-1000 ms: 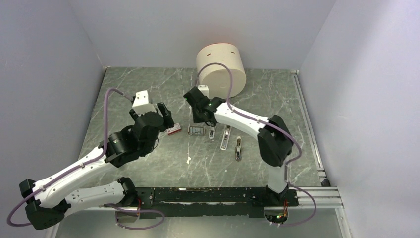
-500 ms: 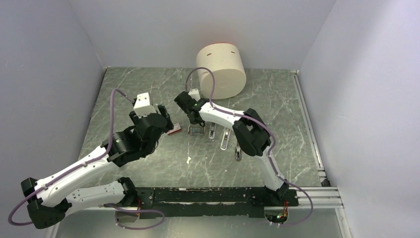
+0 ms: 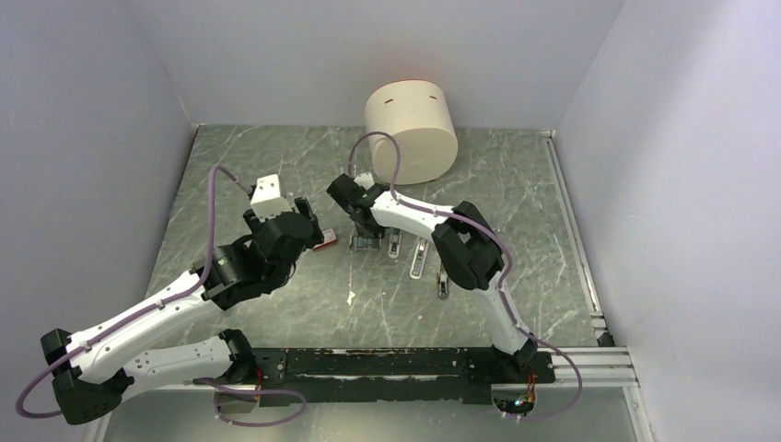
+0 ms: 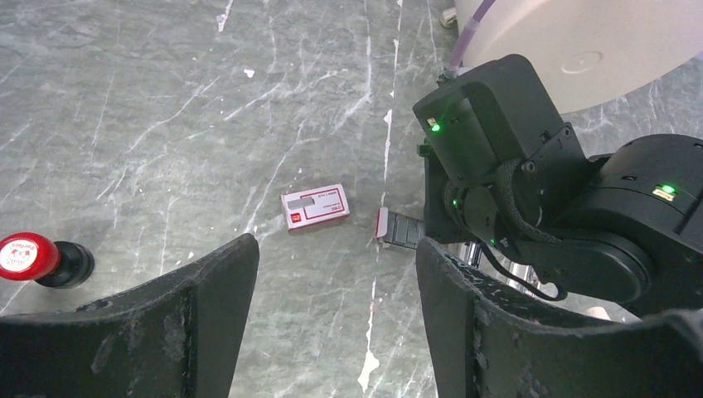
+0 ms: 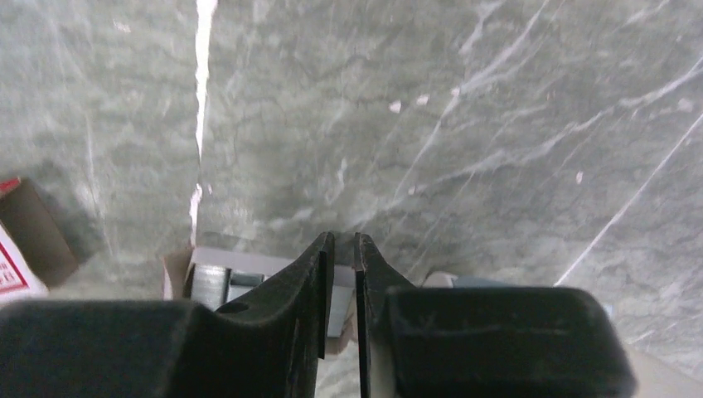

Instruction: Load the staples into the stapler

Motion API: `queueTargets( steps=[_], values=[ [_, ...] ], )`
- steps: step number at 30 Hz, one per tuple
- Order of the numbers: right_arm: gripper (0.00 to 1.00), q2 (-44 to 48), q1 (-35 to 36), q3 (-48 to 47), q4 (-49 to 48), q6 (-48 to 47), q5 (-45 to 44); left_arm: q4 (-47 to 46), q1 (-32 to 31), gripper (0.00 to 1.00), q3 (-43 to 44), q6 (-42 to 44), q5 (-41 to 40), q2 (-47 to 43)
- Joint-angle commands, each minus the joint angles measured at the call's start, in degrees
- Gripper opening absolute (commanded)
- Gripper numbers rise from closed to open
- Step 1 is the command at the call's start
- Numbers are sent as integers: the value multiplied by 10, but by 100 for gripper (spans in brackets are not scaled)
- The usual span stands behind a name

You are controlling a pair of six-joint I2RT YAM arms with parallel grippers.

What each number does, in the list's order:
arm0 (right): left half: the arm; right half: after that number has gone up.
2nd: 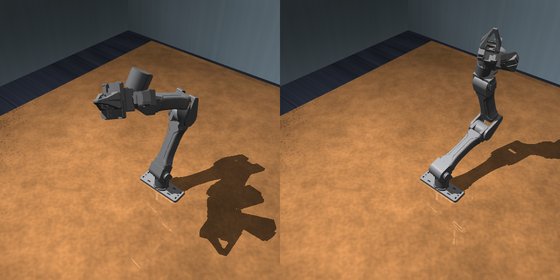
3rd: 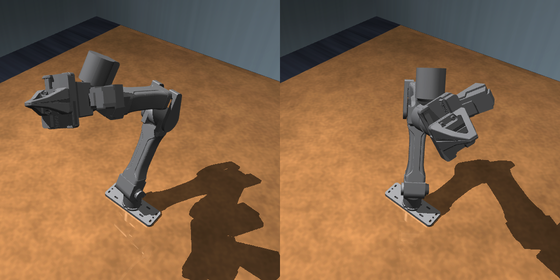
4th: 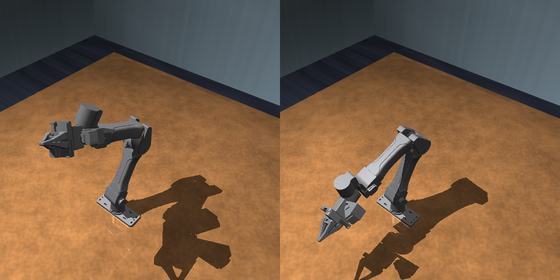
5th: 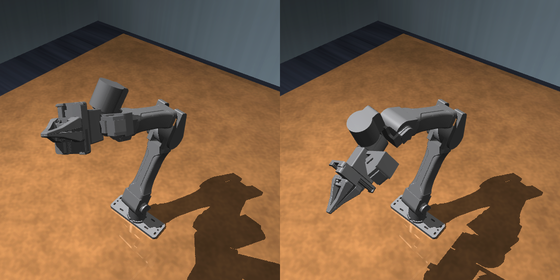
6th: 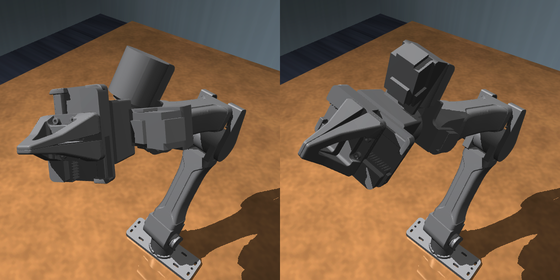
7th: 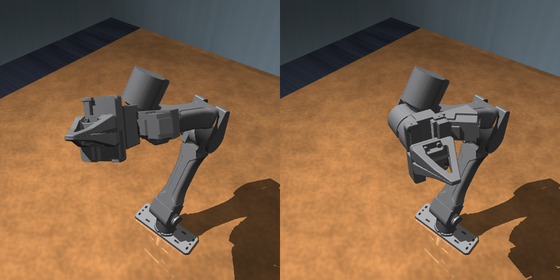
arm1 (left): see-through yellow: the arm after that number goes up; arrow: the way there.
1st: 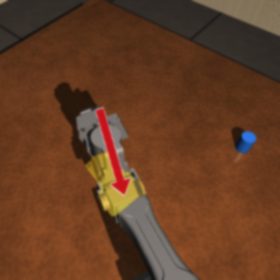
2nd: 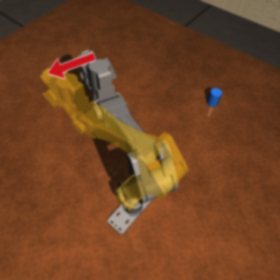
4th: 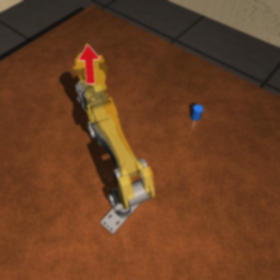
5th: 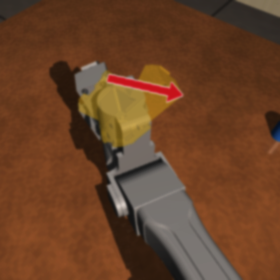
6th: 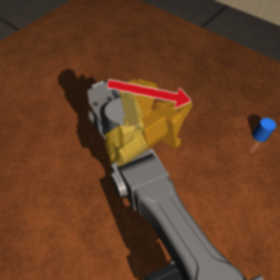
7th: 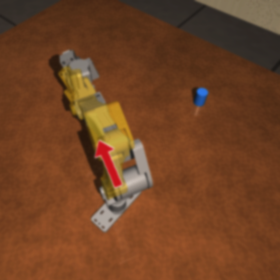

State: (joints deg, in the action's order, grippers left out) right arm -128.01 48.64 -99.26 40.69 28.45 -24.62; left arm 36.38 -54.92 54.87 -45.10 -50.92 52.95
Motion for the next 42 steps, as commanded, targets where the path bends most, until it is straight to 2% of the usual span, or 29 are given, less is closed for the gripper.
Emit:
queueTargets(
  steps=[1,7,17,22,28,42],
  values=[
    [19,27,2,40,45,19,63,3,4,74,0,-9,10,3],
    [21,54,2,74,8,-15,170,-8,4,73,2,-6,20,16],
    [32,117,9,87,-2,-23,96,-9,4,73,-8,-17,27,18],
    [38,147,23,106,-29,-61,135,-10,4,73,-10,-21,20,13],
    [45,139,29,115,-41,-91,177,-9,4,74,-13,-24,15,6],
    [43,87,36,89,-15,-100,170,-2,4,74,-20,-33,13,2]
  ],
)
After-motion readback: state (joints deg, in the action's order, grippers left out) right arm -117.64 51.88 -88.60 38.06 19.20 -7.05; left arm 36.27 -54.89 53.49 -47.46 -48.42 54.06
